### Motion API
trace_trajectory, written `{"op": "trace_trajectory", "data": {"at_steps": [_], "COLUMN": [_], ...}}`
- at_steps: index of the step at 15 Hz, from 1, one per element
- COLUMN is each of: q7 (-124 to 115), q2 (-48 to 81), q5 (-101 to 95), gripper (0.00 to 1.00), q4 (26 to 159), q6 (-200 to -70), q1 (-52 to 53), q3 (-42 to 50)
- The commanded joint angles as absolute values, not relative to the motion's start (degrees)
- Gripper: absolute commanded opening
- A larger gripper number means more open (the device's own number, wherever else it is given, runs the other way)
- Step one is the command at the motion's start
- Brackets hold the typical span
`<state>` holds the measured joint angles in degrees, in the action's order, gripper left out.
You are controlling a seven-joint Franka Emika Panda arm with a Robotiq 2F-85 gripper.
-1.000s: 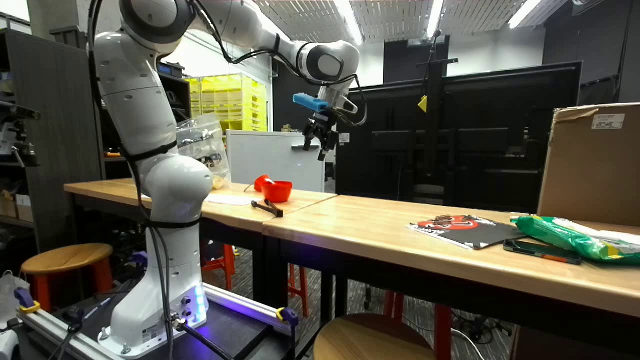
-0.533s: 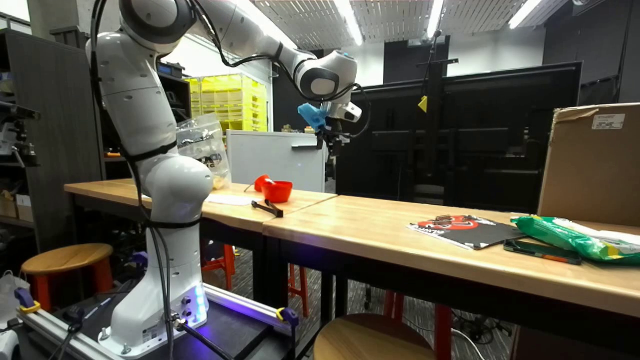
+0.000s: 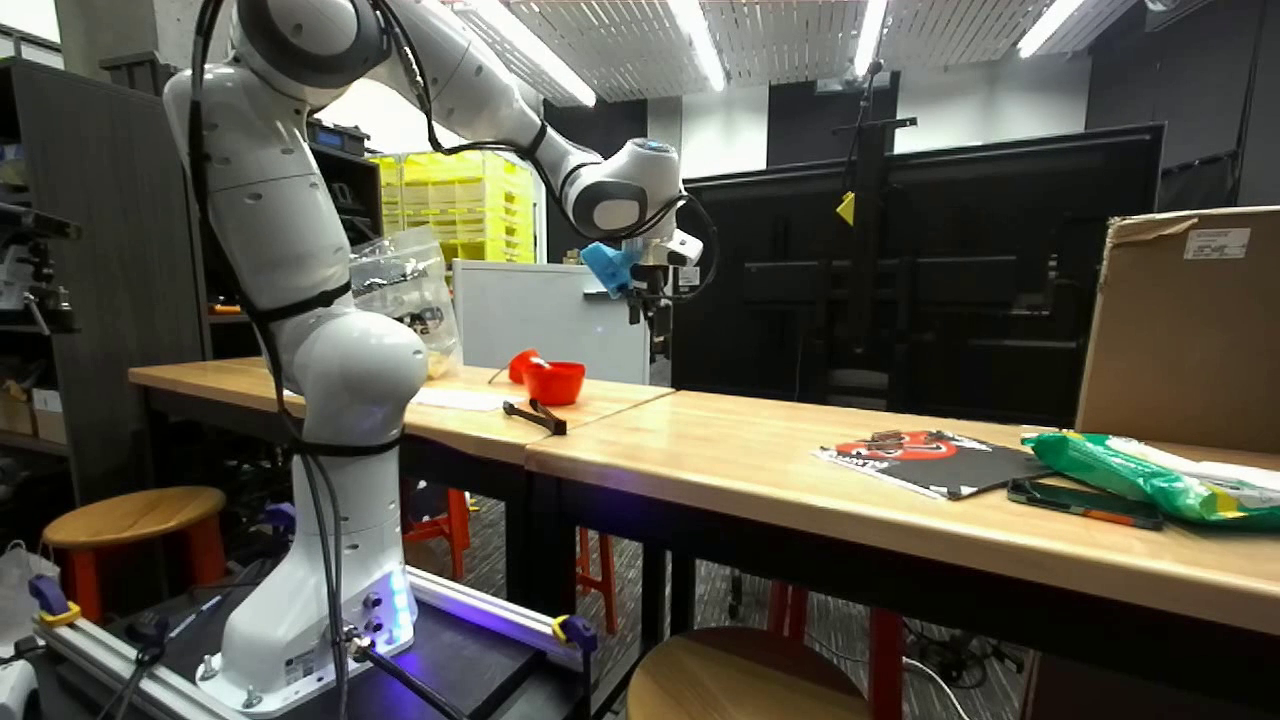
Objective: Move the black tongs to the right
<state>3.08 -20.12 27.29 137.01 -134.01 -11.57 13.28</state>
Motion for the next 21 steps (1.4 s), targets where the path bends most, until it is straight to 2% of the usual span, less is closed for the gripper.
{"op": "trace_trajectory", "data": {"at_steps": [1, 12, 21], "q7": [1.05, 3.68, 3.57], "q2": [-22.05, -20.57, -21.01], "q5": [19.66, 12.83, 14.13], "gripper": [1.00, 1.00, 1.00], "q4": [137.01, 132.95, 134.31], "q6": [-127.20, -108.46, -110.23], "q1": [-11.73, -8.51, -8.51], "q3": [12.38, 10.81, 10.99]}}
